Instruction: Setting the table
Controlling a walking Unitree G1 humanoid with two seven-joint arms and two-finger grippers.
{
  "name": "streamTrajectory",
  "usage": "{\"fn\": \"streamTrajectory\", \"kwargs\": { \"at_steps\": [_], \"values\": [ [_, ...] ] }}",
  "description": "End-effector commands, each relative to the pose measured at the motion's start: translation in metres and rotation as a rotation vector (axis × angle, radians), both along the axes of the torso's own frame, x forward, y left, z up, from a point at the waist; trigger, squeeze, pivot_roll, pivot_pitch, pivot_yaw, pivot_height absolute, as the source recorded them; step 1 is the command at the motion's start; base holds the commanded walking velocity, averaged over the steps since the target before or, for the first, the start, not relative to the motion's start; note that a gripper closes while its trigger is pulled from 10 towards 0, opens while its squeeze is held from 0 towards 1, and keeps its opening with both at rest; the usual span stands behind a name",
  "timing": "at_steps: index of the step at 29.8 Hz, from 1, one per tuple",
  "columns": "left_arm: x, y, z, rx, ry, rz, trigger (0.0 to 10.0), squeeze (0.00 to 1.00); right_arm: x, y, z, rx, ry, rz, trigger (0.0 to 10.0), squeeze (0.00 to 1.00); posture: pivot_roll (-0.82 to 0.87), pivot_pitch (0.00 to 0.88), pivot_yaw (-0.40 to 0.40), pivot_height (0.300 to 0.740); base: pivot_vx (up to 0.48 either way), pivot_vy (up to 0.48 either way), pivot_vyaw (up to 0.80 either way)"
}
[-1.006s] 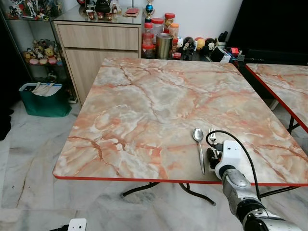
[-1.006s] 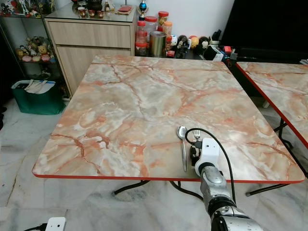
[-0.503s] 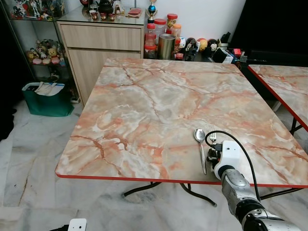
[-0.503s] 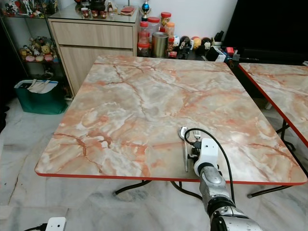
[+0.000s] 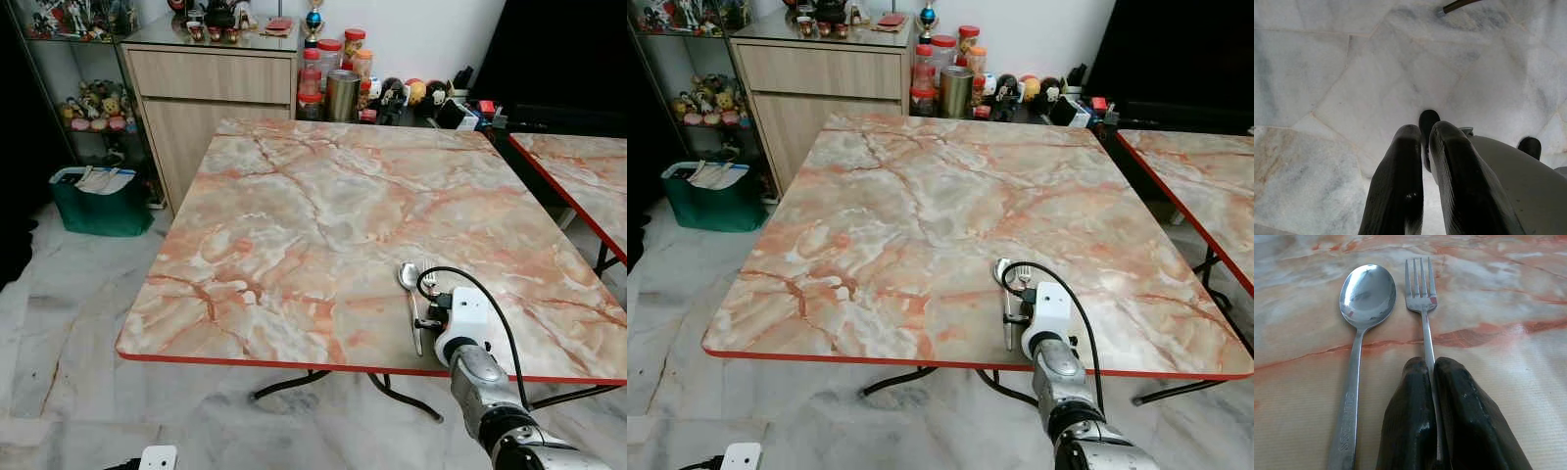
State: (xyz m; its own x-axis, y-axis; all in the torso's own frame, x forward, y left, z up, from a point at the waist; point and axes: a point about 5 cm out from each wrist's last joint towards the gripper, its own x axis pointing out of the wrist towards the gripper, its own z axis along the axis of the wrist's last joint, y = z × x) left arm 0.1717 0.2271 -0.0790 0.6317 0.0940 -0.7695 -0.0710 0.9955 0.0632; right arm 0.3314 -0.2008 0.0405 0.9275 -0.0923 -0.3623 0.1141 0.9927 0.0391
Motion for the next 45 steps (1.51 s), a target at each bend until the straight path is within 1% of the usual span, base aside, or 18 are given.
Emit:
{"fn": "streamTrajectory", "kwargs": {
  "at_steps": [1, 6, 9, 11, 12, 13, 14, 18, 19, 20, 23, 26, 28, 31, 33, 35, 41, 45],
  "values": [
    [-0.001, 0.001, -0.001, -0.005, 0.007, 0.007, 10.0, 0.0, -0.01, -0.013, -0.009, 0.005, 0.038, -0.079, 0.0, 0.0, 0.11, 0.058, -0.076, 0.74, 0.0, 0.0, 0.0],
    [-0.001, 0.0, -0.001, -0.006, 0.007, 0.008, 10.0, 0.0, -0.009, -0.019, -0.005, -0.003, 0.013, -0.121, 0.0, 0.0, 0.11, 0.056, -0.078, 0.74, 0.0, 0.0, 0.0],
    [-0.002, 0.0, -0.001, -0.004, 0.008, 0.012, 10.0, 0.0, -0.005, -0.025, 0.002, -0.002, -0.028, -0.169, 0.0, 0.0, 0.11, 0.056, -0.077, 0.74, 0.0, 0.0, 0.0],
    [-0.001, -0.001, -0.001, -0.003, 0.005, 0.012, 10.0, 0.0, -0.004, -0.027, 0.005, -0.022, -0.04, -0.18, 0.0, 0.0, 0.11, 0.055, -0.078, 0.74, 0.0, 0.0, 0.0],
    [-0.001, -0.001, -0.001, -0.004, 0.003, 0.012, 10.0, 0.0, -0.002, -0.028, 0.008, -0.033, -0.057, -0.18, 7.6, 0.0, 0.11, 0.051, -0.078, 0.74, 0.0, 0.0, 0.0],
    [0.0, -0.001, 0.0, -0.004, 0.002, 0.012, 10.0, 0.0, -0.001, -0.028, 0.01, -0.04, -0.07, -0.179, 7.6, 0.0, 0.11, 0.052, -0.078, 0.74, 0.0, 0.0, 0.0],
    [0.0, 0.0, -0.001, -0.003, 0.004, 0.014, 10.0, 0.0, 0.002, -0.026, 0.015, -0.065, -0.101, -0.159, 10.0, 0.0, 0.1, 0.052, -0.077, 0.74, 0.0, 0.0, 0.0],
    [0.0, -0.001, 0.0, -0.005, -0.011, 0.022, 10.0, 0.0, 0.006, -0.021, 0.023, -0.071, -0.169, -0.124, 10.0, 0.0, 0.1, 0.05, -0.079, 0.74, 0.0, 0.0, 0.0],
    [0.001, -0.001, 0.001, -0.007, -0.026, 0.035, 10.0, 0.0, 0.007, -0.014, 0.03, -0.104, -0.243, -0.058, 10.0, 0.0, 0.1, 0.052, -0.084, 0.74, 0.0, 0.0, 0.0],
    [0.002, -0.001, 0.001, -0.008, -0.032, 0.041, 10.0, 0.0, 0.007, -0.011, 0.032, -0.117, -0.271, -0.033, 10.0, 0.0, 0.1, 0.052, -0.084, 0.74, 0.0, 0.0, 0.0],
    [0.001, -0.001, 0.0, 0.007, -0.022, 0.033, 10.0, 0.0, 0.0, -0.004, 0.037, -0.112, -0.374, -0.013, 10.0, 0.0, 0.09, 0.054, -0.09, 0.74, 0.0, 0.0, 0.0],
    [-0.001, -0.001, 0.0, 0.022, -0.019, 0.03, 10.0, 0.0, -0.007, 0.002, 0.038, -0.099, -0.424, 0.008, 10.0, 0.0, 0.08, 0.056, -0.09, 0.74, 0.0, 0.0, 0.0],
    [-0.001, -0.001, 0.0, 0.035, -0.019, 0.016, 10.0, 0.0, -0.013, 0.009, 0.041, -0.125, -0.465, 0.058, 10.0, 0.0, 0.08, 0.059, -0.089, 0.74, 0.0, -0.157, 0.0],
    [-0.001, -0.001, 0.0, 0.036, -0.021, 0.015, 10.0, 0.0, -0.016, 0.011, 0.043, -0.132, -0.478, 0.068, 10.0, 0.0, 0.08, 0.059, -0.089, 0.74, 0.0, -0.315, 0.0],
    [-0.003, 0.0, 0.0, 0.038, -0.02, 0.028, 10.0, 0.0, -0.022, 0.017, 0.054, -0.13, -0.53, 0.095, 10.0, 0.0, 0.07, 0.058, -0.086, 0.74, 0.0, -0.472, 0.0],
    [-0.002, 0.001, 0.0, 0.04, -0.023, 0.03, 10.0, 0.0, -0.021, 0.018, 0.061, -0.135, -0.546, 0.094, 10.0, 0.0, 0.06, 0.058, -0.083, 0.74, 0.0, -0.472, 0.0],
    [0.0, 0.0, 0.001, 0.042, -0.028, 0.025, 10.0, 0.0, -0.019, 0.021, 0.066, -0.138, -0.548, 0.104, 10.0, 0.0, 0.06, 0.053, -0.083, 0.74, 0.0, -0.472, 0.0],
    [0.002, 0.0, 0.002, 0.043, -0.033, 0.027, 10.0, 0.0, -0.02, 0.024, 0.067, -0.132, -0.529, 0.106, 10.0, 0.0, 0.07, 0.052, -0.084, 0.74, 0.0, -0.467, 0.0]
  ]
}}
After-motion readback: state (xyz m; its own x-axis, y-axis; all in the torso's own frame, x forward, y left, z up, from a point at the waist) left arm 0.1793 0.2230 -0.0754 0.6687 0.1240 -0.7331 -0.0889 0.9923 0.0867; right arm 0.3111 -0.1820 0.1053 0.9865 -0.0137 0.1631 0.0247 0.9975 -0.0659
